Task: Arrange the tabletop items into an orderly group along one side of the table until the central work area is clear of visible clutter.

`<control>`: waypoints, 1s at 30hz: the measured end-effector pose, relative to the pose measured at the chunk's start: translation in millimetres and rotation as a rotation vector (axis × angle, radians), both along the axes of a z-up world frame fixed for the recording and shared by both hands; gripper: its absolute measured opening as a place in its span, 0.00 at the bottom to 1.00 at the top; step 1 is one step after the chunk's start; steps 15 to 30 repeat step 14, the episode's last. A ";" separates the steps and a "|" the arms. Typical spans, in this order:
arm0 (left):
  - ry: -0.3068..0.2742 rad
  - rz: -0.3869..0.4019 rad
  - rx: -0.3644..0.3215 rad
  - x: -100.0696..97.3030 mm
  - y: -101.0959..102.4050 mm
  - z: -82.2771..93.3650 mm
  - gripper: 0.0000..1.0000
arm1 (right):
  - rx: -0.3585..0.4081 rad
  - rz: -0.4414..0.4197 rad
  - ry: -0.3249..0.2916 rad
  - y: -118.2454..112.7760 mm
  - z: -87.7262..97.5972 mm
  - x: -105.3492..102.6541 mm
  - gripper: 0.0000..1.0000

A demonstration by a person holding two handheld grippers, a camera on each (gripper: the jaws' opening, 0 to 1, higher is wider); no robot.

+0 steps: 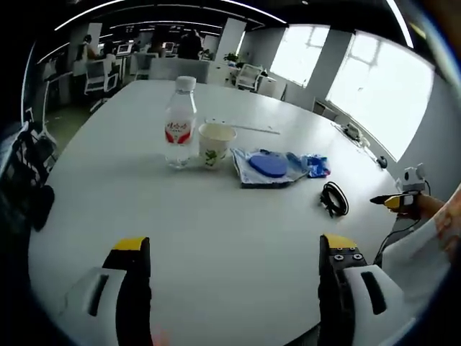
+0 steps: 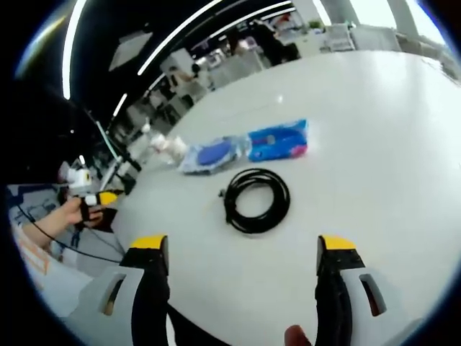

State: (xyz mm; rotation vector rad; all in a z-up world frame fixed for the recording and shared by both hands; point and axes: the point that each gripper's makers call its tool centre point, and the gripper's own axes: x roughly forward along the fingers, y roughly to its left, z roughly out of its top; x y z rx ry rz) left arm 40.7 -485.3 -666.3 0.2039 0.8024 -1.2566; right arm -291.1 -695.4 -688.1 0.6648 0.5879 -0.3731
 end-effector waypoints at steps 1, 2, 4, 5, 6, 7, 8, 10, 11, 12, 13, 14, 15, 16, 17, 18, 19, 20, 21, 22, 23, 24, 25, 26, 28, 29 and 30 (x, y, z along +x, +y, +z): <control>-0.005 -0.004 0.007 0.0 0.2 -0.5 1.00 | -0.001 -0.001 0.001 -0.9 0.2 -0.3 0.84; -0.009 -0.006 0.013 0.4 0.3 -0.9 1.00 | -0.002 -0.003 0.000 -1.5 0.2 -0.4 0.84; -0.015 -0.017 0.009 -0.4 -1.4 -0.2 1.00 | -0.001 -0.005 0.001 -2.1 0.0 -0.7 0.83; -0.017 -0.023 0.005 -0.9 -2.2 0.3 1.00 | 0.001 -0.007 0.000 -2.4 0.1 -0.9 0.83; -0.019 -0.024 0.001 -0.8 -3.1 1.1 1.00 | 0.001 -0.008 -0.002 -2.8 0.4 -0.9 0.83; -0.020 -0.026 -0.002 -0.7 -3.8 1.6 1.00 | 0.001 -0.008 -0.003 -2.8 0.6 -1.0 0.83; -0.019 -0.026 -0.006 -0.7 -5.0 2.4 1.00 | 0.003 -0.009 -0.004 -2.7 0.5 -1.2 0.83; -0.026 -0.029 -0.021 -0.3 -7.4 4.5 1.00 | 0.010 -0.016 -0.004 -2.7 -0.5 -1.8 0.83; -0.027 -0.032 -0.023 -0.4 -8.0 5.0 1.00 | 0.008 -0.016 -0.004 -2.7 -0.9 -2.1 0.83; -0.029 -0.034 -0.025 -0.6 -8.9 5.7 1.00 | 0.008 -0.017 -0.002 -2.8 -1.9 -2.5 0.83; -0.031 -0.035 -0.023 -0.4 -9.1 5.8 1.00 | 0.009 -0.017 -0.001 -2.6 -2.2 -2.7 0.83; -0.031 -0.037 -0.019 -0.3 -9.2 5.4 1.00 | 0.011 -0.018 -0.002 -2.3 -2.5 -2.8 0.82; -0.031 -0.037 -0.019 -0.3 -9.2 5.4 1.00 | 0.011 -0.018 -0.002 -2.3 -2.5 -2.8 0.82; -0.031 -0.037 -0.019 -0.3 -9.2 5.4 1.00 | 0.011 -0.018 -0.002 -2.3 -2.5 -2.8 0.82; -0.031 -0.037 -0.019 -0.3 -9.2 5.4 1.00 | 0.011 -0.018 -0.002 -2.3 -2.5 -2.8 0.82; -0.031 -0.037 -0.019 -0.3 -9.2 5.4 1.00 | 0.011 -0.018 -0.002 -2.3 -2.5 -2.8 0.82; -0.031 -0.037 -0.019 -0.3 -9.2 5.4 1.00 | 0.011 -0.018 -0.002 -2.3 -2.5 -2.8 0.82; -0.031 -0.037 -0.019 -0.3 -9.2 5.4 1.00 | 0.011 -0.018 -0.002 -2.3 -2.5 -2.8 0.82; -0.031 -0.037 -0.019 -0.3 -9.2 5.4 1.00 | 0.011 -0.018 -0.002 -2.3 -2.5 -2.8 0.82; -0.031 -0.037 -0.019 -0.3 -9.2 5.4 1.00 | 0.011 -0.018 -0.002 -2.3 -2.5 -2.8 0.82; -0.031 -0.037 -0.019 -0.3 -9.2 5.4 1.00 | 0.011 -0.018 -0.002 -2.3 -2.5 -2.8 0.82; -0.031 -0.037 -0.019 -0.3 -9.2 5.4 1.00 | 0.011 -0.018 -0.002 -2.3 -2.5 -2.8 0.82; -0.031 -0.037 -0.019 -0.3 -9.2 5.4 1.00 | 0.011 -0.018 -0.002 -2.3 -2.5 -2.8 0.82; -0.031 -0.037 -0.019 -0.3 -9.2 5.4 1.00 | 0.011 -0.018 -0.002 -2.3 -2.5 -2.8 0.82; -0.031 -0.037 -0.019 -0.3 -9.2 5.4 1.00 | 0.011 -0.018 -0.002 -2.3 -2.5 -2.8 0.82; -0.031 -0.037 -0.019 -0.3 -9.2 5.4 1.00 | 0.011 -0.018 -0.002 -2.3 -2.5 -2.8 0.82; -0.031 -0.037 -0.019 -0.3 -9.2 5.4 1.00 | 0.011 -0.018 -0.002 -2.3 -2.5 -2.8 0.82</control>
